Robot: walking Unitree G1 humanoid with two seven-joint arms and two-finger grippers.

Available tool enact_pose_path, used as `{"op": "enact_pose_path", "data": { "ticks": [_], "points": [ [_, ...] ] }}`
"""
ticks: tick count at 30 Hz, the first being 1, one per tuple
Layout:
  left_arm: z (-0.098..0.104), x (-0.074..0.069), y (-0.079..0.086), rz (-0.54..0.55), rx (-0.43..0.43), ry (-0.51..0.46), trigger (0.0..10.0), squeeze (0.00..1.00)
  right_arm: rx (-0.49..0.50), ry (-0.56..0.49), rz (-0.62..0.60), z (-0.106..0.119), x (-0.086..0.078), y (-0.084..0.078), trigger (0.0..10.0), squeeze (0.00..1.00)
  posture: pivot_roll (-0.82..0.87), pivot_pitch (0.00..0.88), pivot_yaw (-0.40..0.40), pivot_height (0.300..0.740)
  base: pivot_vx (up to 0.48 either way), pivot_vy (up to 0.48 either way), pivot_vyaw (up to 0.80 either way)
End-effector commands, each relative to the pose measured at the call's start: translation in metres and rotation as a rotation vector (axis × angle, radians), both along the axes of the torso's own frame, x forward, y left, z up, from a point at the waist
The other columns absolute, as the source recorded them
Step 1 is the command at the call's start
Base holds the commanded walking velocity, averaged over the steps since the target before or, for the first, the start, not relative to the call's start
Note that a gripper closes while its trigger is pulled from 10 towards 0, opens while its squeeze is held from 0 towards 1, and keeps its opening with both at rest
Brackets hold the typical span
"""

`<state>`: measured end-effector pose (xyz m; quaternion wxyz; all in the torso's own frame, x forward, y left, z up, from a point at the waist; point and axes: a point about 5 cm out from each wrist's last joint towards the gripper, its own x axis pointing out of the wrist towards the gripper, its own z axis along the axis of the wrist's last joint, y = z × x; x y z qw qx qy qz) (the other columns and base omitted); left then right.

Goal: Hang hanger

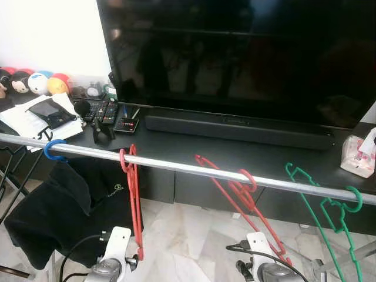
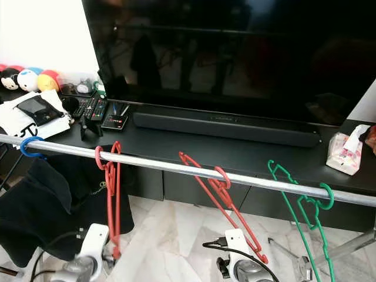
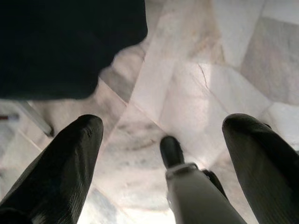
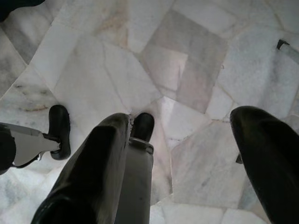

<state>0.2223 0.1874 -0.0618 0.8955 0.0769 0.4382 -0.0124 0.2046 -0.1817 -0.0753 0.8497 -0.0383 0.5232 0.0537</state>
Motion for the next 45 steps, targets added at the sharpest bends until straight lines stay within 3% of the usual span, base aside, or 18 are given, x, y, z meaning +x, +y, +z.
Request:
{"op": "enact_pose_path", "data": {
  "ticks": [1,7,27,45],
  "points": [
    [-0.0078,-0.0112,-0.0036,0.006,-0.004,0.041,10.0,0.0,0.001,0.004,-0.022,-0.0022,-0.0044,-0.0021,10.0,0.0,0.01,0.0,-0.052,0.74,0.0,0.0,0.0],
    [-0.0097,-0.0119,-0.0091,-0.043,0.016,0.047,10.0,0.0,0.005,0.012,-0.027,-0.0038,-0.0071,-0.0007,10.0,0.0,0.01,0.0,-0.045,0.74,0.0,0.0,0.0],
    [-0.0105,-0.0133,-0.0097,-0.005,0.015,0.007,10.0,0.0,0.003,0.007,-0.024,-0.0047,-0.0085,0.0008,10.0,0.0,0.02,0.0,-0.041,0.74,0.0,0.0,0.0],
    [-0.0119,-0.0164,-0.0082,0.007,0.009,0.01,10.0,0.0,0.008,0.012,-0.026,-0.0058,-0.0103,0.0019,10.0,0.0,0.02,0.0,-0.036,0.74,-0.278,0.0,0.0]
  ]
}}
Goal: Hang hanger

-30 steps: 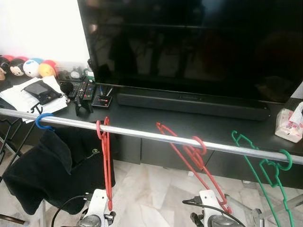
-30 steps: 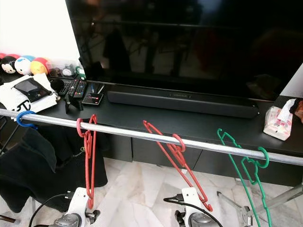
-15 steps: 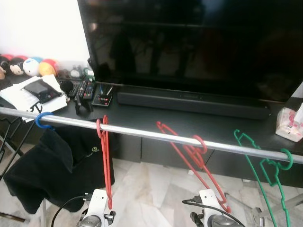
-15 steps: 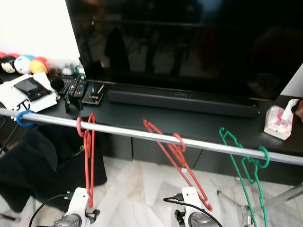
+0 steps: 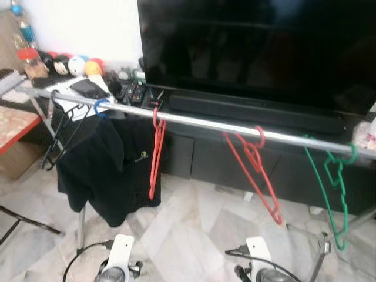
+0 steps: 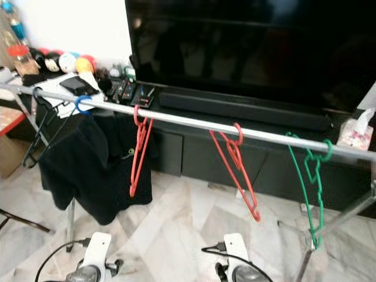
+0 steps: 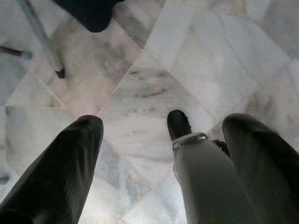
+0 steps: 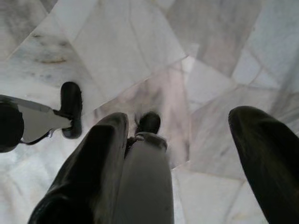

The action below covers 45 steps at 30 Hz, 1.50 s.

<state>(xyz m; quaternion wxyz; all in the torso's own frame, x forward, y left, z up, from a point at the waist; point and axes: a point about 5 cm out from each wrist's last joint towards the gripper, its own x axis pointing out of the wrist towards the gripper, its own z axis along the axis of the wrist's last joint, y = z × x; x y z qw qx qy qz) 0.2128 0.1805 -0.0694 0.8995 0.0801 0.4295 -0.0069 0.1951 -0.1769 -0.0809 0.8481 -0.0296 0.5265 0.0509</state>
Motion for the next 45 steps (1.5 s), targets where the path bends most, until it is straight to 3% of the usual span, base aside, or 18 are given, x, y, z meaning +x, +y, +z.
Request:
{"op": "enact_pose_path", "data": {
  "ticks": [1,38,45],
  "points": [
    [-0.0043,-0.0068,-0.0012,0.001,-0.001,0.03,10.0,0.0,-0.004,0.003,-0.012,-0.0001,-0.0007,-0.0029,10.0,0.0,0.02,0.0,-0.036,0.74,-0.3,0.0,0.0],
    [-0.001,-0.0006,-0.0005,0.008,-0.006,0.023,10.0,0.0,0.001,-0.015,-0.018,0.0034,0.0061,-0.0028,10.0,0.0,0.02,0.0,-0.036,0.74,-0.322,0.0,0.0],
    [-0.0006,0.0001,-0.0006,0.006,-0.004,0.023,10.0,0.0,0.002,-0.017,-0.019,0.0038,0.0067,-0.0029,10.0,0.0,0.01,0.0,-0.035,0.74,-0.078,0.0,0.0]
  ]
}}
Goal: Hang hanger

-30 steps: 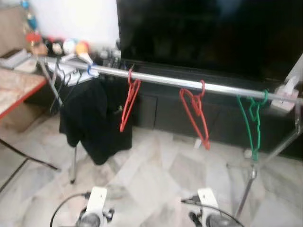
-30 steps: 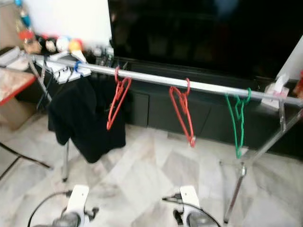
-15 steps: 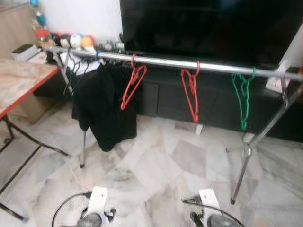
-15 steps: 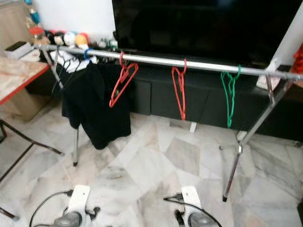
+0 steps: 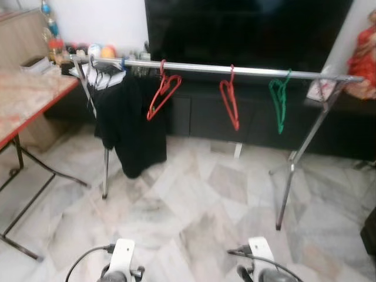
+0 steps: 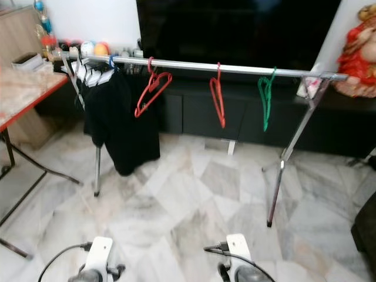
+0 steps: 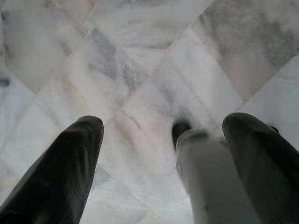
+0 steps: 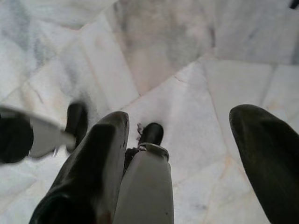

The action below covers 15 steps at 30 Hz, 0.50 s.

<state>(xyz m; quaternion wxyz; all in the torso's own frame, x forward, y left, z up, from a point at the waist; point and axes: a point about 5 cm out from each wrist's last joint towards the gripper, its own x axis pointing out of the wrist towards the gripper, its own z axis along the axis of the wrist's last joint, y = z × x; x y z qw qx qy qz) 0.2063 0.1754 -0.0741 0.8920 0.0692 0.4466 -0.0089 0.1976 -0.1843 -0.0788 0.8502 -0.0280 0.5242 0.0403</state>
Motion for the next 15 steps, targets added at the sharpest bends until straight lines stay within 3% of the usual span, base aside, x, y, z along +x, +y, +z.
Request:
{"op": "enact_pose_path", "data": {
  "ticks": [1,15],
  "points": [
    [0.0041,0.0066,0.0045,-0.003,0.016,-0.015,10.0,0.0,0.01,-0.011,0.001,0.0016,0.0041,0.0045,10.0,0.0,0.01,0.0,-0.035,0.74,0.0,0.0,0.0],
    [0.0056,0.009,0.003,-0.03,0.002,-0.027,10.0,0.0,0.013,-0.015,-0.003,0.0023,0.0054,0.0046,10.0,0.0,0.01,0.0,-0.029,0.74,0.0,0.0,0.0]
  ]
}}
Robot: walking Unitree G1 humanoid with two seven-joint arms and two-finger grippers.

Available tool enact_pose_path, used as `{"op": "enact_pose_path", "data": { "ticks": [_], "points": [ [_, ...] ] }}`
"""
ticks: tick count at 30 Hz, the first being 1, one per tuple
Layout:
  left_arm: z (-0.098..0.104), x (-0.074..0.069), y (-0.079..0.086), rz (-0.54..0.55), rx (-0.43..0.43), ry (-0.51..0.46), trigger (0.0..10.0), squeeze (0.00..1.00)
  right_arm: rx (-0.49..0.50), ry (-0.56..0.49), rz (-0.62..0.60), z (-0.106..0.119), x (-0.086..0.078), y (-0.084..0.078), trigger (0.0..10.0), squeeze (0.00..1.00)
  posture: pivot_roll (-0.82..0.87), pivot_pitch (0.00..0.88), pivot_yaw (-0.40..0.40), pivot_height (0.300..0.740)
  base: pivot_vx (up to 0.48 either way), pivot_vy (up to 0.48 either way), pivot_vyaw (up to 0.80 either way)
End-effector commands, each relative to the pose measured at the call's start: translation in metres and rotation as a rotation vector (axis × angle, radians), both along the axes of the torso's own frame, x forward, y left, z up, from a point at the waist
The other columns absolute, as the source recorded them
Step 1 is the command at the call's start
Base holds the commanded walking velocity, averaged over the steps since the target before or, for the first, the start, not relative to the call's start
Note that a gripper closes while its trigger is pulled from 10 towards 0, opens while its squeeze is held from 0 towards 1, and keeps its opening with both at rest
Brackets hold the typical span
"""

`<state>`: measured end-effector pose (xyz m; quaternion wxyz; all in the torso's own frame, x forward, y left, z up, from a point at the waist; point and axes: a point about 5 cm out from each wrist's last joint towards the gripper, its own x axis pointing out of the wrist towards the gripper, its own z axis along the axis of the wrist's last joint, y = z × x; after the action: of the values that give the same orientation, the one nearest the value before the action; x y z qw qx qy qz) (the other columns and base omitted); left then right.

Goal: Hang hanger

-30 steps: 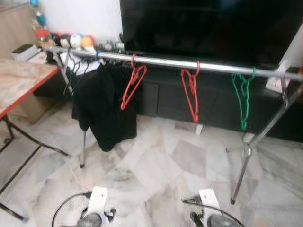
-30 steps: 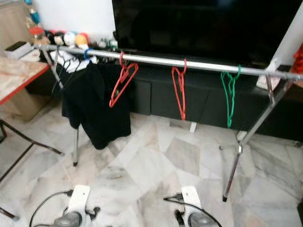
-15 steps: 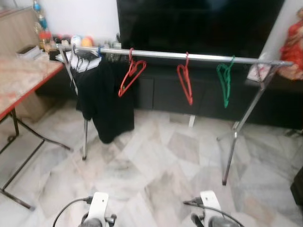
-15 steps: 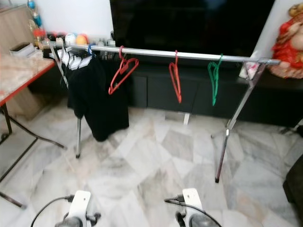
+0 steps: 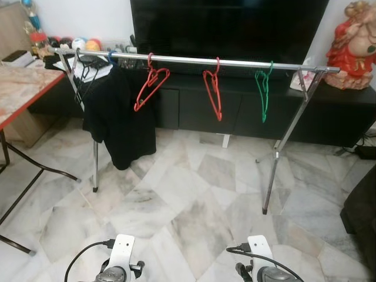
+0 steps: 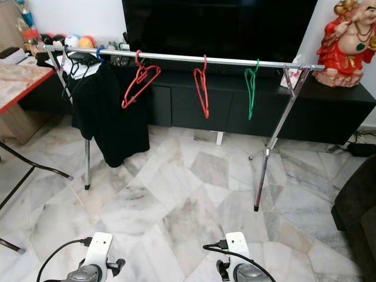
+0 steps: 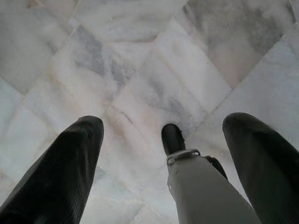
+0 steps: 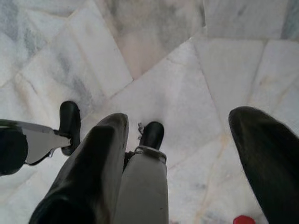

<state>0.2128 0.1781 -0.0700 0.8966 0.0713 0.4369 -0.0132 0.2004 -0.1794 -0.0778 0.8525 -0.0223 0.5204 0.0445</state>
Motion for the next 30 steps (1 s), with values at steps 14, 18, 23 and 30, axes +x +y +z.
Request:
{"op": "enact_pose_path", "data": {
  "ticks": [14,18,23,30],
  "points": [
    [0.0007,0.0016,-0.0004,-0.02,0.01,0.006,10.0,0.0,-0.021,0.01,0.009,0.0011,0.0016,-0.0024,10.0,0.0,0.01,0.0,-0.03,0.74,0.0,0.0,-0.23],
    [0.0004,0.0012,-0.001,-0.015,0.006,0.007,10.0,0.0,-0.023,0.012,0.011,0.001,0.0013,-0.0031,10.0,0.0,0.01,0.0,-0.03,0.74,0.0,0.0,-0.75],
    [0.0005,0.0013,-0.001,-0.018,0.006,0.006,10.0,0.0,-0.024,0.014,0.014,0.001,0.0012,-0.0031,10.0,0.0,0.01,0.0,-0.03,0.74,0.0,0.0,-0.75],
    [0.0006,0.0015,-0.0009,-0.036,0.01,0.006,10.0,0.0,-0.025,0.019,0.02,0.0007,0.0008,-0.0026,10.0,0.0,0.01,0.0,-0.03,0.74,0.0,0.0,-0.74]
  ]
}}
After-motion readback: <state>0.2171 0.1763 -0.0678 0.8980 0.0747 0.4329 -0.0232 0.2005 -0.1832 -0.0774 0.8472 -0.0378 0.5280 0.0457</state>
